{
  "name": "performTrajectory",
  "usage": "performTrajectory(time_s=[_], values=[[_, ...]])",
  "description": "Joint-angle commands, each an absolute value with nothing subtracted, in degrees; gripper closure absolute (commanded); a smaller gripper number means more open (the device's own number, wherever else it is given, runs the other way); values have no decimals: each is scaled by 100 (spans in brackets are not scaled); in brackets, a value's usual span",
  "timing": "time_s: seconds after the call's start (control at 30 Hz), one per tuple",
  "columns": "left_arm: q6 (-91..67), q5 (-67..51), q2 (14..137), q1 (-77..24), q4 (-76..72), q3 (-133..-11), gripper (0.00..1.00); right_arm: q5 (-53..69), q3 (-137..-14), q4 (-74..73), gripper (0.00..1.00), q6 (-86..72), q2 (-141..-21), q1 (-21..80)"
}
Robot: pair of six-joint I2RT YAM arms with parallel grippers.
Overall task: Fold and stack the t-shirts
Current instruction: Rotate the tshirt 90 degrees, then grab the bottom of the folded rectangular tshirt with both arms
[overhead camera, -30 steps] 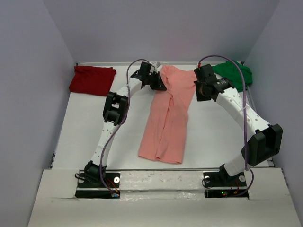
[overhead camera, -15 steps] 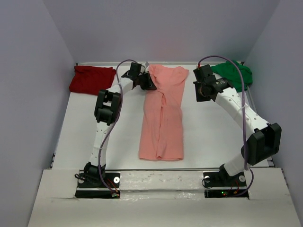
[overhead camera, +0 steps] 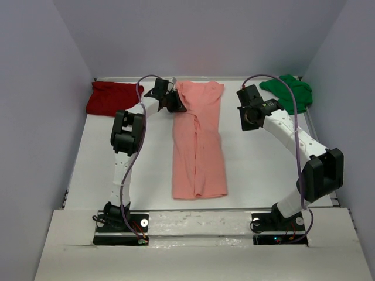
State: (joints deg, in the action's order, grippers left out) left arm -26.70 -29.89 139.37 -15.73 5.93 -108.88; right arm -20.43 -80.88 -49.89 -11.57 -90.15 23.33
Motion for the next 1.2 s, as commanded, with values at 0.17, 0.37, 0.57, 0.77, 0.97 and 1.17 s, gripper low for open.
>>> performTrajectory(time_s=[0.17, 0.37, 0.57, 0.77, 0.97, 1.17], values=[[-2505, -2206, 12692, -1521, 782, -10362, 97, -1899, -7980, -4693, 100, -1116, -8930, 2391], [-2250, -1987, 12279, -1547, 992, -10625, 53, -1828, -7945, -4667, 100, -1142, -8939, 2443], [-2381, -900, 10982, -1941, 1877, -10294, 45, -1418, -7517, -4492, 50, -1590, -8300, 2443], [-3040, -2240, 8450, -2092, 1767, -7334, 41, 983, -5987, -3507, 22, -2284, -6699, 2443], [-3531, -2960, 6119, -2109, 1784, -4960, 37, 2583, -4651, -2831, 24, -3013, -5837, 2443], [-4086, -3006, 5195, -2215, 1328, -3518, 38, 3682, -3858, -1793, 97, -3226, -6097, 2513]])
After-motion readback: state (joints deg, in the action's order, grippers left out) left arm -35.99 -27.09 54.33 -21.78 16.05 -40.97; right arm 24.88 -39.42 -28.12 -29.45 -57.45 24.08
